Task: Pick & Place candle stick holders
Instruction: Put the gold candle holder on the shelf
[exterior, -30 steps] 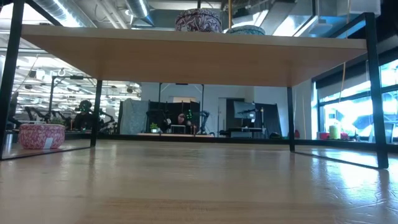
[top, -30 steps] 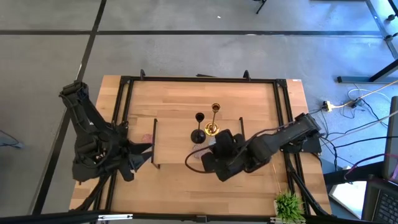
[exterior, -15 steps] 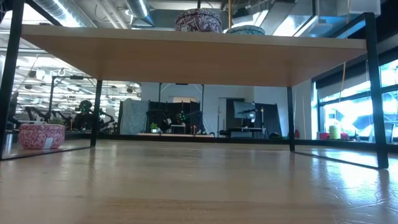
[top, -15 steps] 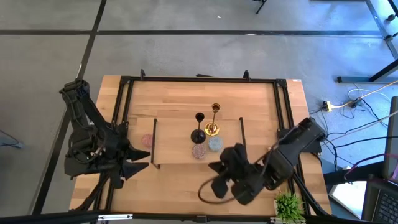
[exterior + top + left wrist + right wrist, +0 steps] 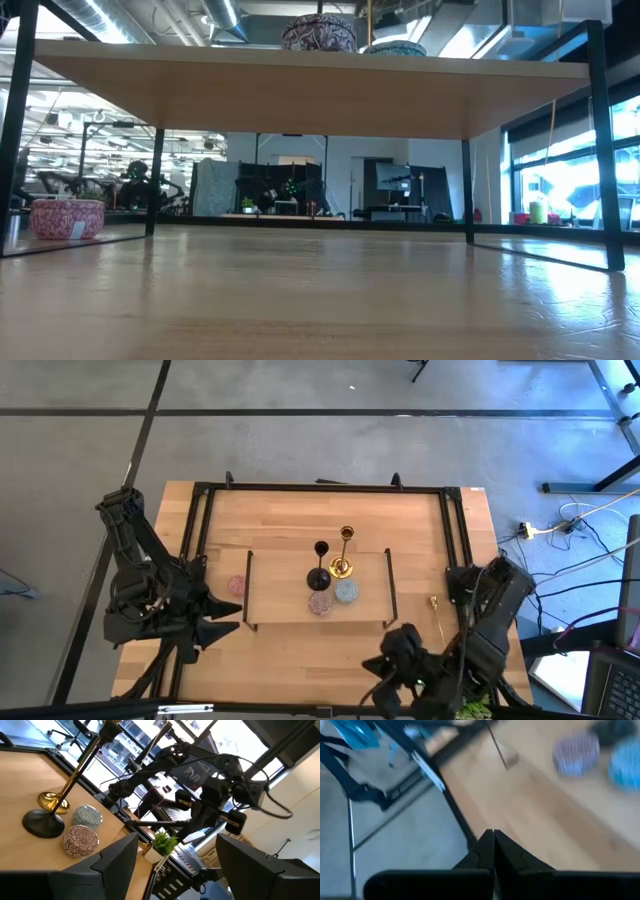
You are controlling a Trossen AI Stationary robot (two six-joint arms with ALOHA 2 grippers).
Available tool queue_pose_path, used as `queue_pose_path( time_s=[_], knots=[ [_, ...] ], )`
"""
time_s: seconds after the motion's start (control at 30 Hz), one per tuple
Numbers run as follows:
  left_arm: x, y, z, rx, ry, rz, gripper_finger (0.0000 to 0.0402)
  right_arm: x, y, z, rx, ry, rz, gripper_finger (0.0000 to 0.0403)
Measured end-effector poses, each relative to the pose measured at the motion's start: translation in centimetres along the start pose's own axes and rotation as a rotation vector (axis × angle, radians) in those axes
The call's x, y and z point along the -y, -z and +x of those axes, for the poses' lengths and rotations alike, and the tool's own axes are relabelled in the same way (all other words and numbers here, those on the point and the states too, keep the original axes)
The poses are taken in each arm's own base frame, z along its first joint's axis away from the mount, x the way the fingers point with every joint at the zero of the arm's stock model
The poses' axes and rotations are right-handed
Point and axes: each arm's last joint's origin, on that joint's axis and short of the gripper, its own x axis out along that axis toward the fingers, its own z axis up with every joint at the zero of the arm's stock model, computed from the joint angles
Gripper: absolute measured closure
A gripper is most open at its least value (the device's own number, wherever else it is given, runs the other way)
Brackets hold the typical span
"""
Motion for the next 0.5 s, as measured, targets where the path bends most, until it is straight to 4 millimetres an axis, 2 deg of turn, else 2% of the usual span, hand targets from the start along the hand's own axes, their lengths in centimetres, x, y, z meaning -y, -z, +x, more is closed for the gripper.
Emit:
queue_pose_path(
  time_s=[0.23,0.37,0.5],
  knots=[
    [-0.1,0.2,0.0,-0.014,0.0,0.004,0.0137,1.3,2.2,-1.2,-0.238,0.122,0.139,0.0401],
    [-0.2,0.4,0.0,-0.019,-0.002,0.019,0.0137,2.7,2.8,-1.7,-0.391,0.301,0.266,0.0401],
    [-0.3,0.8,0.1,-0.026,-0.008,0.029,0.0137,3.0,3.2,-1.3,-0.477,0.364,0.348,0.04]
  ],
)
